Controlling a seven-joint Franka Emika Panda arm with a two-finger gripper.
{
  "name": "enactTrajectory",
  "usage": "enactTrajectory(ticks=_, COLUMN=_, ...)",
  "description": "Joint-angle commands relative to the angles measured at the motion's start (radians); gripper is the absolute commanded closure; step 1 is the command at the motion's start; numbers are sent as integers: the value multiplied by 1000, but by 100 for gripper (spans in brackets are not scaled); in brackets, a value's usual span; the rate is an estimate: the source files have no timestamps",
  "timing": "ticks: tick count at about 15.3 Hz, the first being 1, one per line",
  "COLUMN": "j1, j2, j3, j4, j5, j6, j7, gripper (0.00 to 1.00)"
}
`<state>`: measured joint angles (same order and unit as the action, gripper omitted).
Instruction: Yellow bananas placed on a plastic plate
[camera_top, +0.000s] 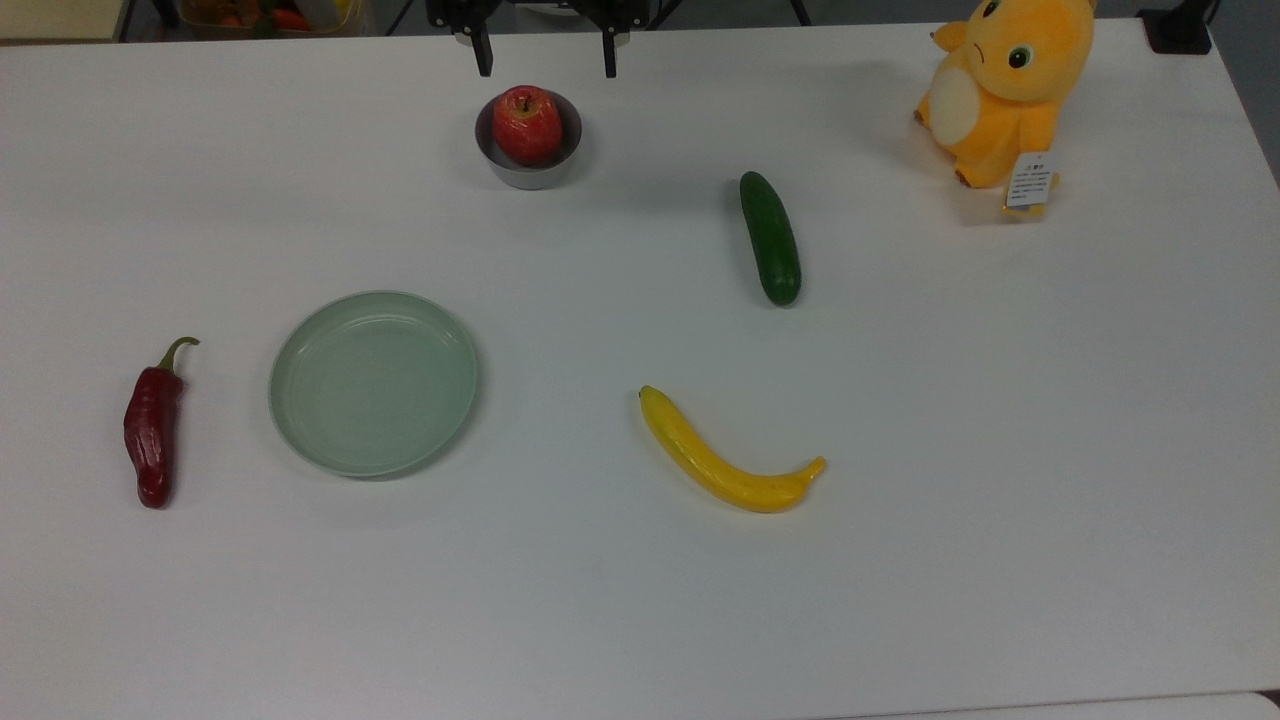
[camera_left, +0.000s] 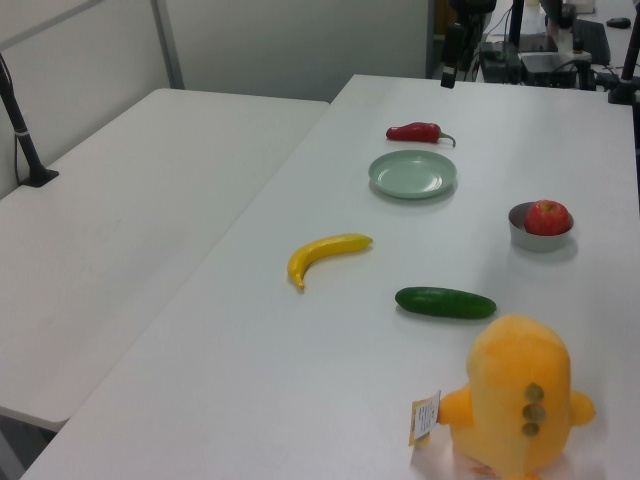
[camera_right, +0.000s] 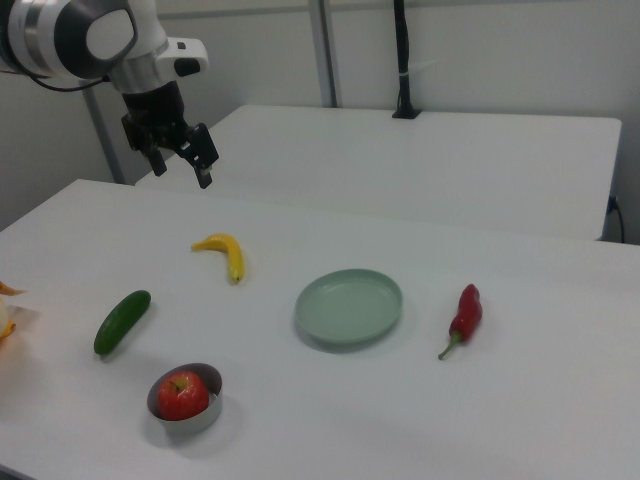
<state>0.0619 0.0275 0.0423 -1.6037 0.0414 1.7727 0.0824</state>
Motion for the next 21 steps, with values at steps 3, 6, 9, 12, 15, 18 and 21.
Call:
enactTrajectory(ticks=3, j1=16, j2=-11, j3=-9, j4=-18, j5=9, j6=-7, j7=-21, gripper=0)
enactTrajectory(ticks=6, j1=18, j2=-11, j3=-9, j4=-18, j5=9, j6=-7, j7=-33, gripper=0)
enactTrajectory(ticks=9, j1=16, j2=-11, j3=-9, j4=-22, j5=9, j6=-9, j7=-45, gripper=0)
enactTrajectory(ticks=12, j1=13, j2=-11, j3=-9, j4=-24, j5=9, j6=-19, j7=-166, gripper=0)
enactTrajectory(ticks=15, j1=7, j2=-8, j3=-10, j4=-36, j5=9, j6=-18, j7=-303, gripper=0)
enactTrajectory(ticks=18, j1=15, j2=6, j3=-9, j4=-39, j5=3, j6=-15, j7=-363, gripper=0)
enactTrajectory(ticks=21, j1=16, j2=26, j3=-2, j4=-50, j5=9, j6=5, j7=-372, gripper=0)
